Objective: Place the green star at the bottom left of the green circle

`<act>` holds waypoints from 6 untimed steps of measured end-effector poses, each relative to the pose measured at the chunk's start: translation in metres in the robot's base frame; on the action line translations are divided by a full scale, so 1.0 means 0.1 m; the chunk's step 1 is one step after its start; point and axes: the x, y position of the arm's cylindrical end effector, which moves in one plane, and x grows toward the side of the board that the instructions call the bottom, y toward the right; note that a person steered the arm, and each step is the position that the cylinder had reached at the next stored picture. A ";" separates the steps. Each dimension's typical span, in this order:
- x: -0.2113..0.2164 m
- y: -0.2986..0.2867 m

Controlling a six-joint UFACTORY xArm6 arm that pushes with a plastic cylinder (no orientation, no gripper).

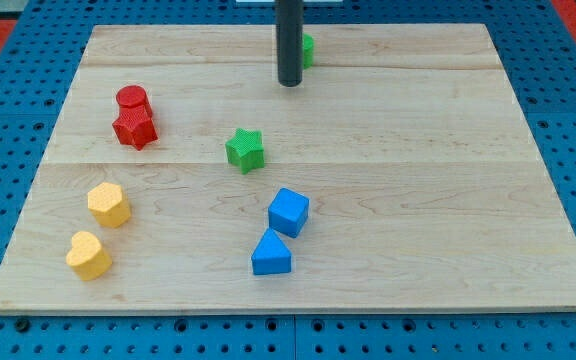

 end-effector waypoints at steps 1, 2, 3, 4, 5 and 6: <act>-0.23 0.02; 0.37 0.21; 1.15 0.36; 1.62 0.21; 1.65 -0.30; 1.60 -0.58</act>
